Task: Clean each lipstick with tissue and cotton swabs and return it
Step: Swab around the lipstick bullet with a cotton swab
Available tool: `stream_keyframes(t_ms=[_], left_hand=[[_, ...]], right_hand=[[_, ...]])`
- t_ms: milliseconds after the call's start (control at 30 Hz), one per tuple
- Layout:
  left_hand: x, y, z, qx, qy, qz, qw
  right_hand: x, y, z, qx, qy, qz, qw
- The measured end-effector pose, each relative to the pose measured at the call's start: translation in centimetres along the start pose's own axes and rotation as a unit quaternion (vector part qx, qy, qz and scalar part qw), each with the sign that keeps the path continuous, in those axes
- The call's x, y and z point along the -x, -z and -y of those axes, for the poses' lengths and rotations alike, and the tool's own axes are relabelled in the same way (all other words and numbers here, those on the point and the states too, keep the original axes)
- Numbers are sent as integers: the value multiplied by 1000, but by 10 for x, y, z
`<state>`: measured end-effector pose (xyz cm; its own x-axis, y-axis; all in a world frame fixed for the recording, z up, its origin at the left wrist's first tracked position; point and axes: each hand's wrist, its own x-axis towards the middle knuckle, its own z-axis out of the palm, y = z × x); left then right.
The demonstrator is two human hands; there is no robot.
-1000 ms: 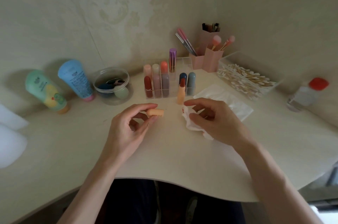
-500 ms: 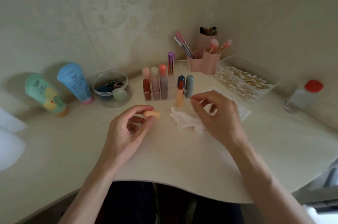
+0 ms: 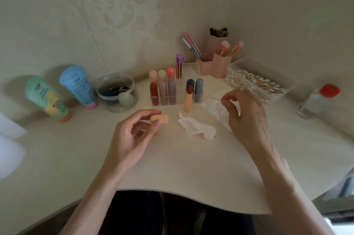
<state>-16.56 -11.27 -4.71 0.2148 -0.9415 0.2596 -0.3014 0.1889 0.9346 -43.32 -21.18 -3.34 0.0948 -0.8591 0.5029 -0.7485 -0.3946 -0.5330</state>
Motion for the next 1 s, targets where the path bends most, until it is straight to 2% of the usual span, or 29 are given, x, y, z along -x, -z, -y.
stream_keyframes(t_ms=[67, 100, 167, 233, 1000], left_hand=[[-2, 2, 1, 21, 12, 4, 1000], [-2, 3, 1, 32, 18, 7, 999], [-3, 4, 1, 48, 26, 6, 999], [-3, 3, 0, 57, 32, 2, 998], [-2, 3, -3, 50, 47, 14, 998]], right_hand=[[4, 1, 18, -111, 48, 67, 990], [7, 0, 27, -129, 86, 92, 984], [14, -7, 37, -118, 164, 110, 973], [17, -13, 41, -111, 203, 102, 967], [26, -31, 52, -4, 303, 46, 952]])
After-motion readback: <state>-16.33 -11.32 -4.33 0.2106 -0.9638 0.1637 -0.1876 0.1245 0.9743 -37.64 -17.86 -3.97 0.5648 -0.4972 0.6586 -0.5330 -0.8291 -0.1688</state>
